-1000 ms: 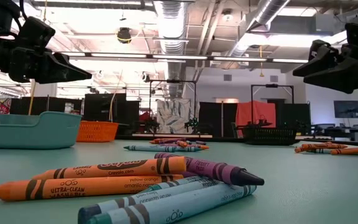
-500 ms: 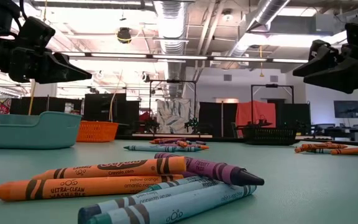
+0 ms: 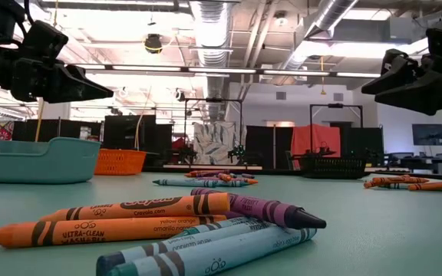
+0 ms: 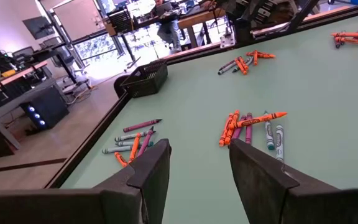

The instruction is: Sort crayons

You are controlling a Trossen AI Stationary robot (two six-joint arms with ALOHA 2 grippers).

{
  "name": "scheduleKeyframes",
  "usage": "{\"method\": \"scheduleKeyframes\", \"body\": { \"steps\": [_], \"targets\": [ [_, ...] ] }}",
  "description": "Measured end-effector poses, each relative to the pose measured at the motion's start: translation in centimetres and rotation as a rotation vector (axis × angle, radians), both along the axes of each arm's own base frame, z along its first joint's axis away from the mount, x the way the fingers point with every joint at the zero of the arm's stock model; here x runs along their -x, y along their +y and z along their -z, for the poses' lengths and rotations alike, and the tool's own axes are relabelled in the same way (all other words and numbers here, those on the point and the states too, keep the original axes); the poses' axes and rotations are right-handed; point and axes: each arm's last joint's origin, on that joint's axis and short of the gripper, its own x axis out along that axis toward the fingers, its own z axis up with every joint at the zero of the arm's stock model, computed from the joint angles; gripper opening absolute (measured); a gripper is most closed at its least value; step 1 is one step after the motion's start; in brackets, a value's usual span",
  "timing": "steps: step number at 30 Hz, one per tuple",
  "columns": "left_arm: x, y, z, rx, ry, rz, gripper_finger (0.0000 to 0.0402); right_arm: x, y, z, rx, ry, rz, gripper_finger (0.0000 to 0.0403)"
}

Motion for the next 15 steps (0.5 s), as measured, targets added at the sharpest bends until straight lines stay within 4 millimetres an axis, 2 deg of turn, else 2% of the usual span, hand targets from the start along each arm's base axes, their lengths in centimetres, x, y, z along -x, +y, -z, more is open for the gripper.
{"method": "scheduleKeyframes", "body": {
  "steps": [15],
  "targets": [
    [0.00, 0.00, 0.01, 0.000, 0.000, 0.000, 0.0158, -0.04, 0.05, -0.16, -0.031, -0.021, -0.012, 0.0173]
  ]
}}
